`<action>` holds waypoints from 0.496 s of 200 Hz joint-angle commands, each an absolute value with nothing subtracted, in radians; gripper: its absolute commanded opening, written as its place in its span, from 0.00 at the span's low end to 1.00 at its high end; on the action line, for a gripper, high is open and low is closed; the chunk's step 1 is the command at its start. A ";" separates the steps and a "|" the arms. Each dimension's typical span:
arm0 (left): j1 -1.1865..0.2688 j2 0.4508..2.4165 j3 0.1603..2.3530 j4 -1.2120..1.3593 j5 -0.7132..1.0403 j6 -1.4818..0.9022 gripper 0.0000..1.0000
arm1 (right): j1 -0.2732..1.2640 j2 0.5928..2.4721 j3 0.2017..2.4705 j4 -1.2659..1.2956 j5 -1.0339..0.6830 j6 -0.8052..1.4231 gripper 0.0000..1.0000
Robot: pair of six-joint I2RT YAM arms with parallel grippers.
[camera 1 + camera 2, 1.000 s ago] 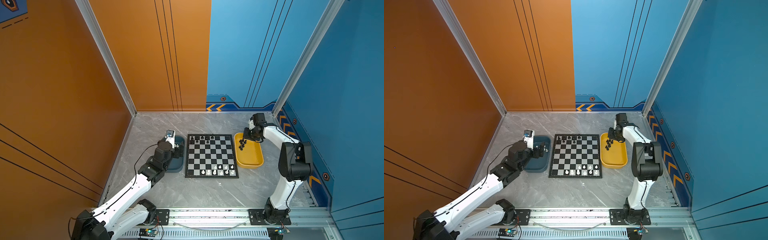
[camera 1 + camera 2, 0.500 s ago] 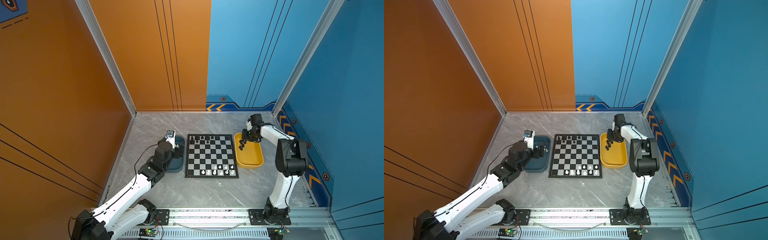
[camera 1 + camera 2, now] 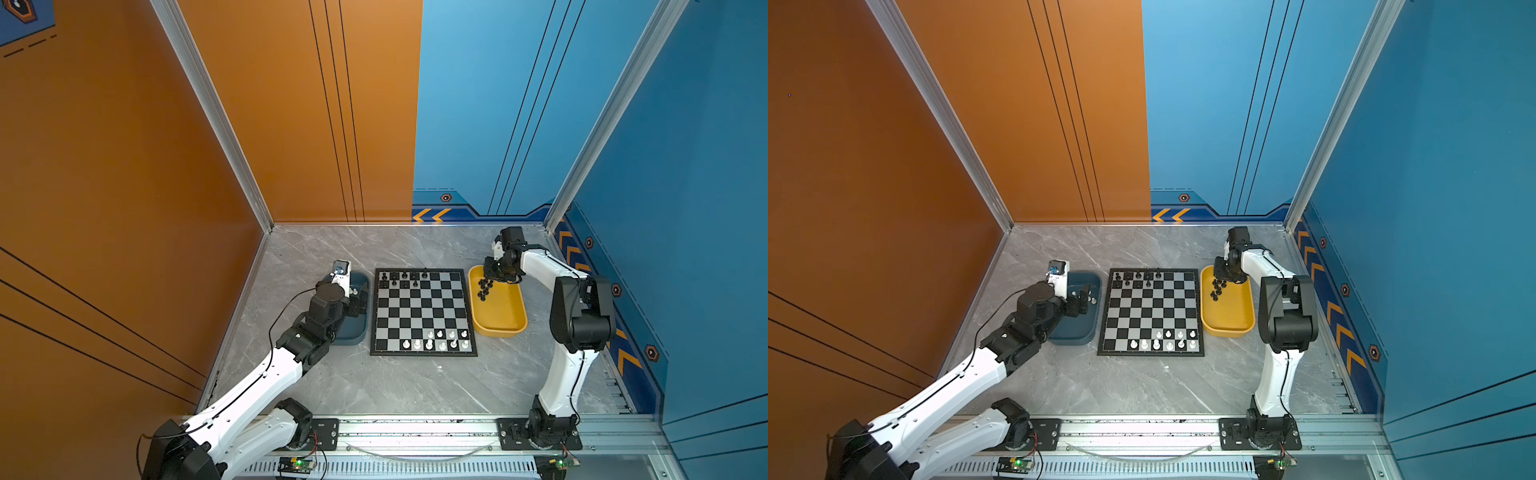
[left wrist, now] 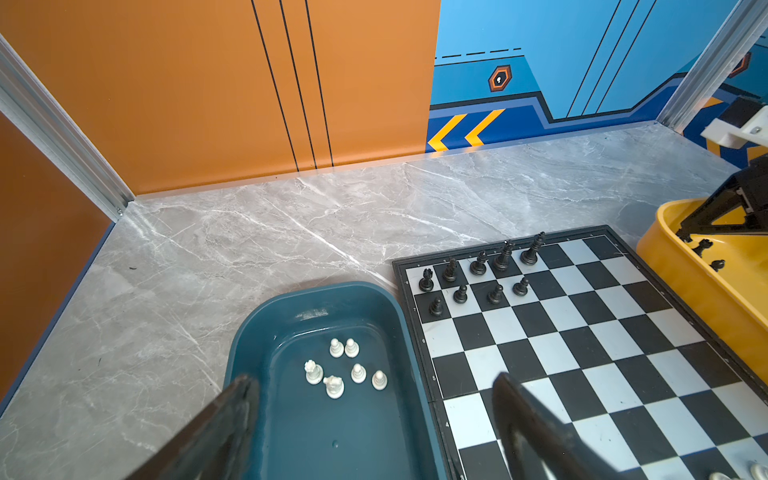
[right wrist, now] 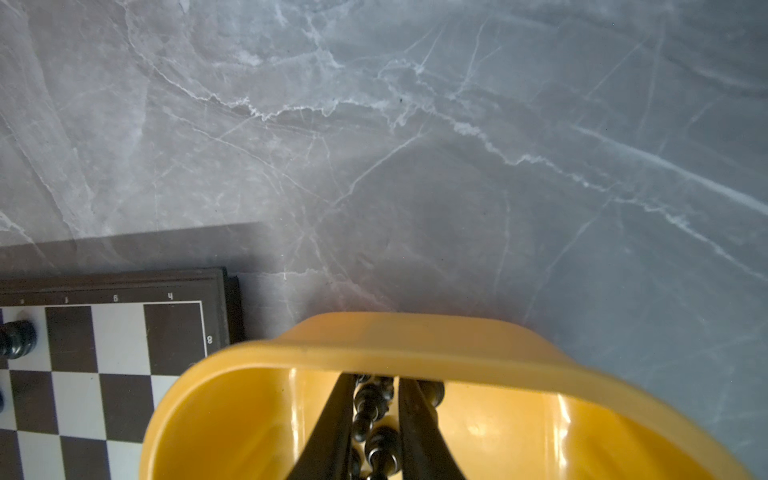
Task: Set up the chess pieces on the board
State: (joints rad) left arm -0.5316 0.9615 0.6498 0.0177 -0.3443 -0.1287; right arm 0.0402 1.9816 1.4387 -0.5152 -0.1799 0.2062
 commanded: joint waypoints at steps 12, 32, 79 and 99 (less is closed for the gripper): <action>-0.545 0.958 0.683 0.024 -0.360 -0.122 0.90 | 0.044 2.012 1.465 -0.540 -0.163 0.200 0.22; -0.546 0.959 0.685 0.023 -0.361 -0.121 0.90 | 0.044 2.019 1.467 -0.540 -0.164 0.199 0.22; -0.546 0.960 0.687 0.023 -0.362 -0.121 0.90 | 0.044 2.027 1.468 -0.540 -0.166 0.200 0.21; -0.546 0.960 0.688 0.023 -0.362 -0.120 0.90 | 0.044 2.029 1.470 -0.540 -0.168 0.201 0.19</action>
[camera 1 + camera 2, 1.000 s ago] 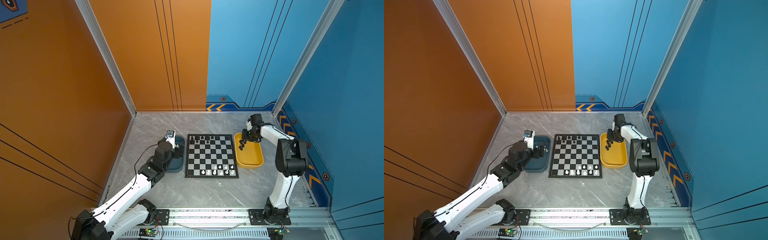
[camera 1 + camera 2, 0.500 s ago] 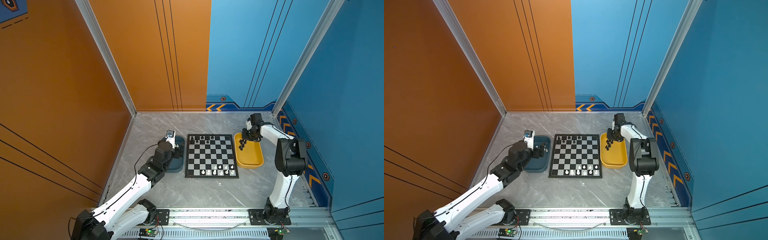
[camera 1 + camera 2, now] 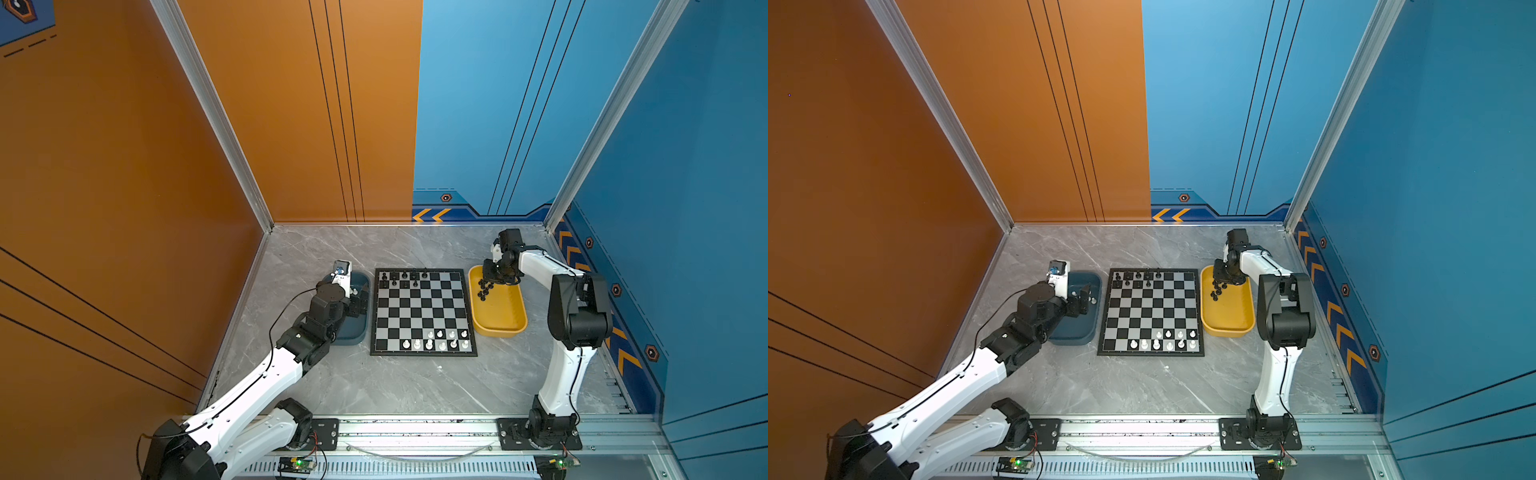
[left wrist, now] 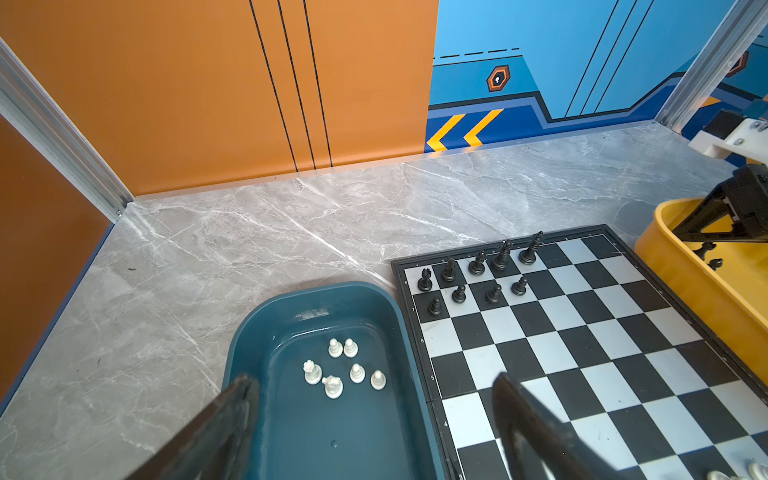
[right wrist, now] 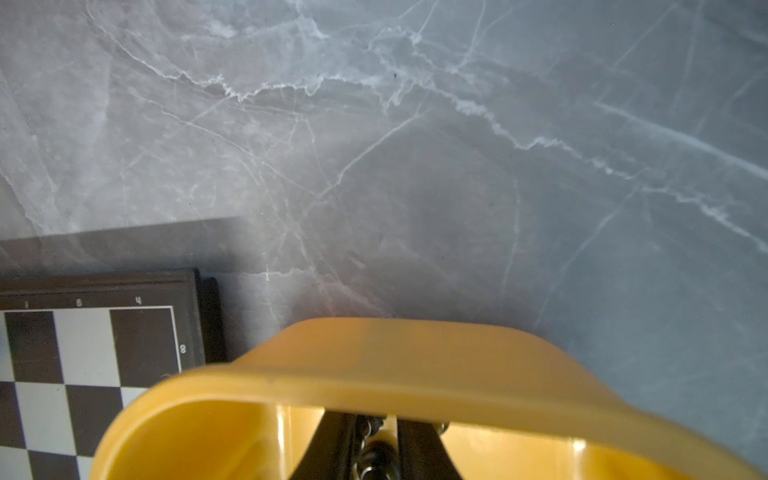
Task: Set up the chess pieces on the board
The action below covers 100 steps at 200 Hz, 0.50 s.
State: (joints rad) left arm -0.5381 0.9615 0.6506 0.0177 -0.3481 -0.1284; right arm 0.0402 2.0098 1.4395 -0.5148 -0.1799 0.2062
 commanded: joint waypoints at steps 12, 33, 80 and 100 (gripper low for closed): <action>-0.547 0.960 0.687 0.023 -0.362 -0.120 0.90 | 0.044 2.031 1.474 -0.540 -0.168 0.202 0.18; -0.548 0.962 0.690 0.023 -0.362 -0.121 0.90 | 0.044 2.034 1.473 -0.540 -0.169 0.201 0.16; -0.548 0.959 0.691 0.015 -0.363 -0.119 0.90 | 0.044 2.039 1.474 -0.540 -0.175 0.202 0.10; -0.549 0.954 0.692 0.011 -0.365 -0.119 0.90 | 0.044 2.042 1.477 -0.541 -0.178 0.202 0.06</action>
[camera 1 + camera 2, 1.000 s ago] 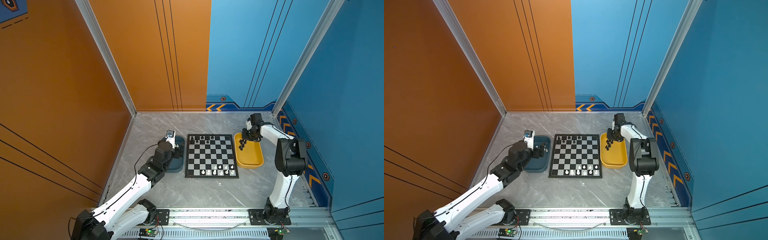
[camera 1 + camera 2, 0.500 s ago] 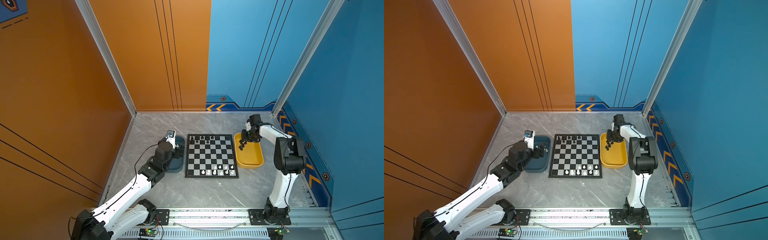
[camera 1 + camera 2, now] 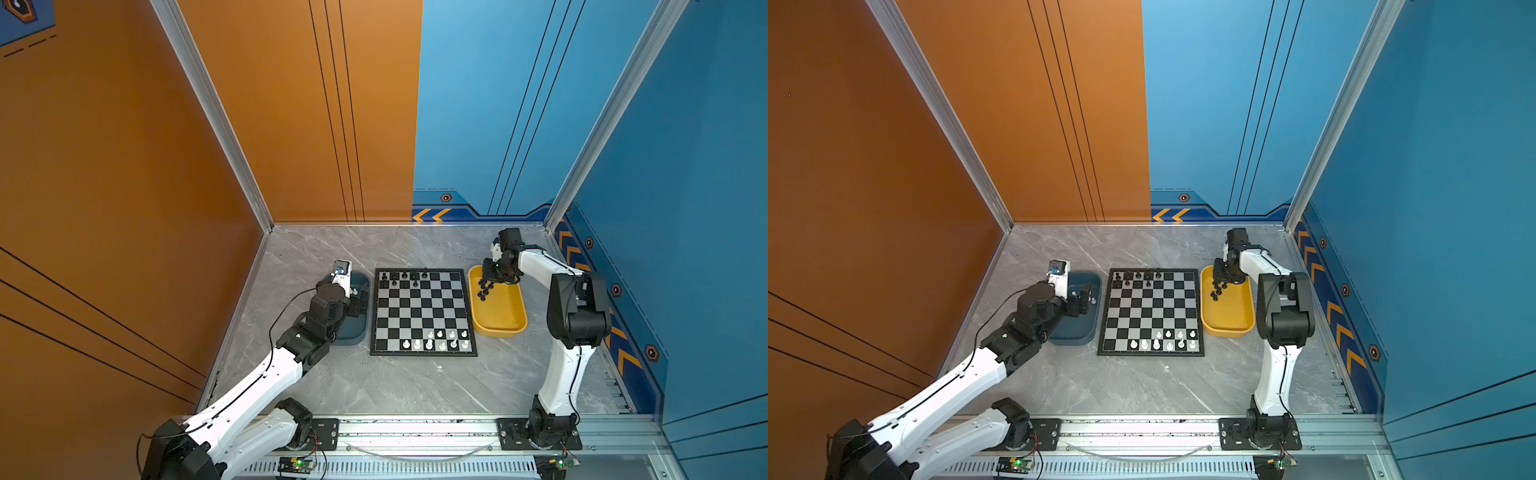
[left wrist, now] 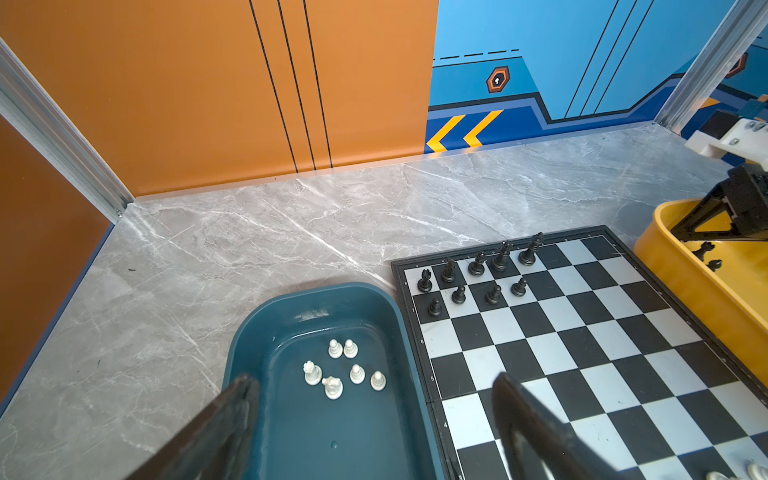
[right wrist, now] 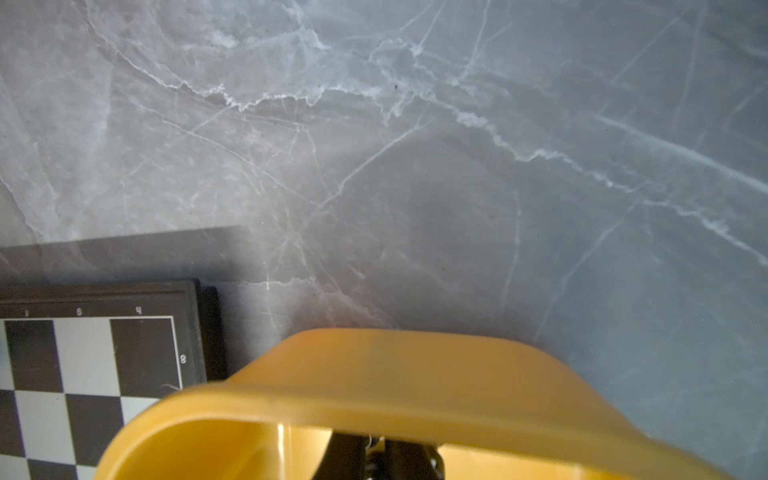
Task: Set up the chess pieces on the board
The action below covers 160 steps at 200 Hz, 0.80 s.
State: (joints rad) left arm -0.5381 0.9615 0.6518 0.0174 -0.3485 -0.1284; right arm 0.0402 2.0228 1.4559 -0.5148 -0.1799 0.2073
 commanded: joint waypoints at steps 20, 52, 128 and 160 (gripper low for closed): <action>-0.549 0.948 0.689 0.008 -0.368 -0.117 0.90 | 0.046 2.042 1.476 -0.544 -0.178 0.204 0.04; -0.551 0.932 0.685 0.005 -0.370 -0.117 0.90 | 0.050 2.019 1.474 -0.560 -0.167 0.204 0.00; -0.551 0.889 0.659 0.002 -0.379 -0.114 0.90 | 0.099 1.863 1.467 -0.670 -0.027 0.195 0.00; -0.551 0.868 0.646 0.002 -0.383 -0.113 0.90 | 0.118 1.784 1.434 -0.700 -0.015 0.201 0.00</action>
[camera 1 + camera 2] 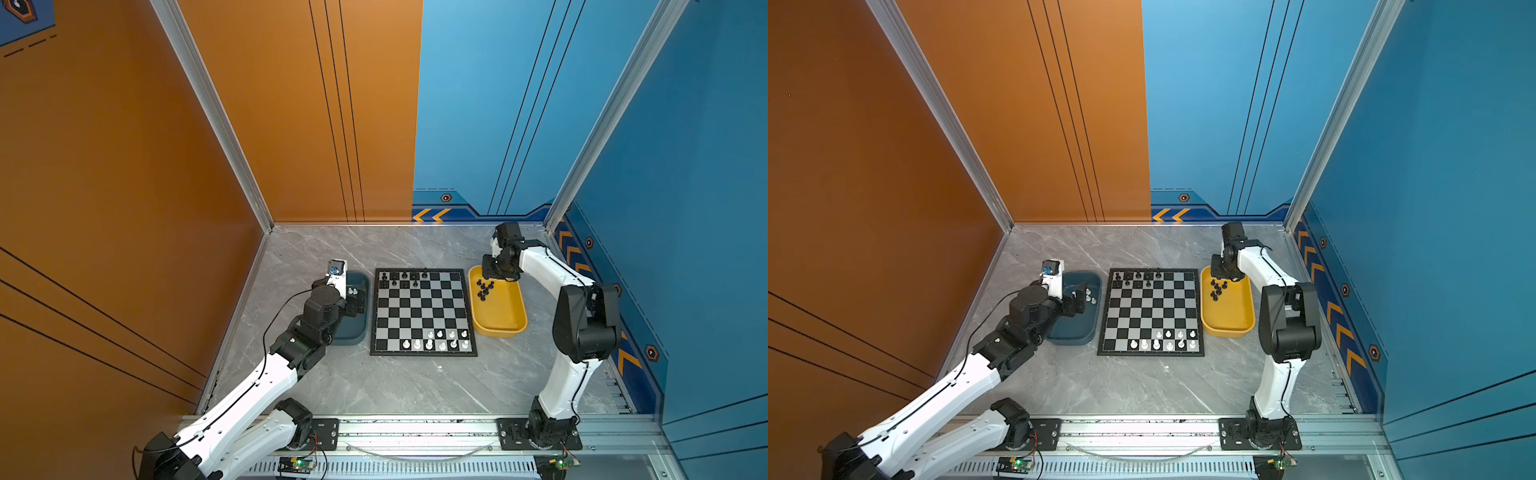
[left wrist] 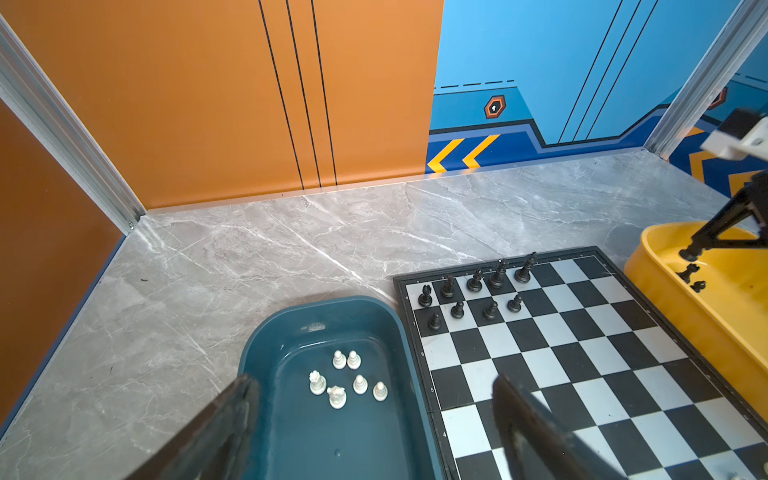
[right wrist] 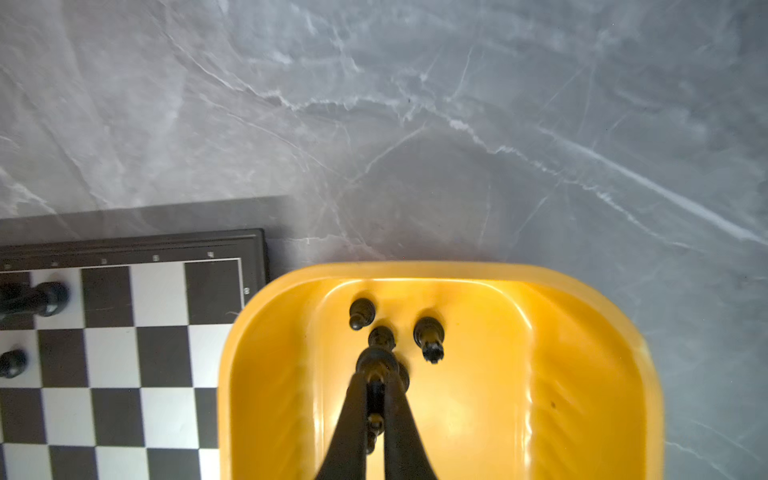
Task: Set up the chess pieces on the board
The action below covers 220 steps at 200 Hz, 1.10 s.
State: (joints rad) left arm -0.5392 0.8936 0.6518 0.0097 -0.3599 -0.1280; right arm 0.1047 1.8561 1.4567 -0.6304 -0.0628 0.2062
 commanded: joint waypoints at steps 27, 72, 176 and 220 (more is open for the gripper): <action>-0.551 0.853 0.636 0.003 -0.386 -0.111 0.90 | 0.144 1.719 1.416 -0.727 -0.006 0.204 0.00; -0.551 0.844 0.627 0.001 -0.384 -0.108 0.91 | 0.217 1.647 1.419 -0.758 0.004 0.205 0.00; -0.549 0.833 0.613 0.011 -0.387 -0.100 0.91 | 0.375 1.668 1.427 -0.778 -0.057 0.182 0.00; -0.550 0.837 0.612 0.015 -0.384 -0.097 0.91 | 0.396 1.755 1.472 -0.766 -0.062 0.187 0.00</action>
